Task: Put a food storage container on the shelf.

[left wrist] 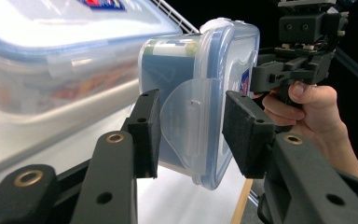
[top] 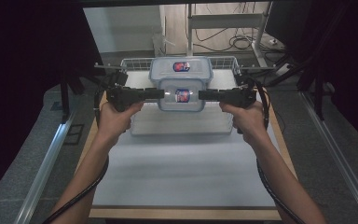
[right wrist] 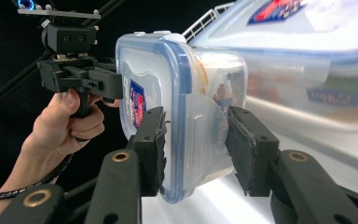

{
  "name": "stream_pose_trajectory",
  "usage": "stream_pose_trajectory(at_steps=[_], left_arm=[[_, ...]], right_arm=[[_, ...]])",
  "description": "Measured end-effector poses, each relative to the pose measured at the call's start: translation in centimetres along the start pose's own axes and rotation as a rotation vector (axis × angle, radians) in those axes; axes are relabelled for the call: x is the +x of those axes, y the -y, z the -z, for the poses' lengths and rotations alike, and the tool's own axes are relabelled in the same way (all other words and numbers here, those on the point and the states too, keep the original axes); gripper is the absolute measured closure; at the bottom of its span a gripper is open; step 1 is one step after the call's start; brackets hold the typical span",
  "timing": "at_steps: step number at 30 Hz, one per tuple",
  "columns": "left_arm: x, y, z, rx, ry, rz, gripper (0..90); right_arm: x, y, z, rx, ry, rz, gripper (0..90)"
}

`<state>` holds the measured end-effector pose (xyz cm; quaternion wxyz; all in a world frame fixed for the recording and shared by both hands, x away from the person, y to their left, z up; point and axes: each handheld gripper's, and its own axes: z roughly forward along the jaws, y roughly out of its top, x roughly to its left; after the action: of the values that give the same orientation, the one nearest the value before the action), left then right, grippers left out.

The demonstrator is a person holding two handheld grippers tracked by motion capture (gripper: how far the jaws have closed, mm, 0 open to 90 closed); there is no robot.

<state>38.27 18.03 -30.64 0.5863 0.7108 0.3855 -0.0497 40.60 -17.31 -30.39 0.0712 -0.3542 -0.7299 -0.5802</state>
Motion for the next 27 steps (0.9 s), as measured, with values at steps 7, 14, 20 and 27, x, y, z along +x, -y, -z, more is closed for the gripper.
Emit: stream_pose_trajectory(at_steps=[7, 14, 20, 27], left_arm=[[0.3, -1.7, 0.0, -0.02, 0.0, 0.014, 57.7], [1.0, -3.7, -0.2, -0.033, 0.001, 0.026, 57.6], [1.5, -5.1, -0.4, -0.039, -0.001, 0.034, 57.5], [2.1, -6.2, -0.6, -0.054, -0.006, 0.039, 57.5]], right_arm=[[0.0, -2.0, -0.1, -0.014, 0.015, 0.003, 57.8], [-0.4, -3.9, -0.3, -0.025, 0.028, -0.004, 57.7], [-0.8, -5.3, -0.5, -0.033, 0.028, -0.012, 57.7], [-1.4, -6.6, -0.8, -0.051, 0.022, -0.021, 57.7]])
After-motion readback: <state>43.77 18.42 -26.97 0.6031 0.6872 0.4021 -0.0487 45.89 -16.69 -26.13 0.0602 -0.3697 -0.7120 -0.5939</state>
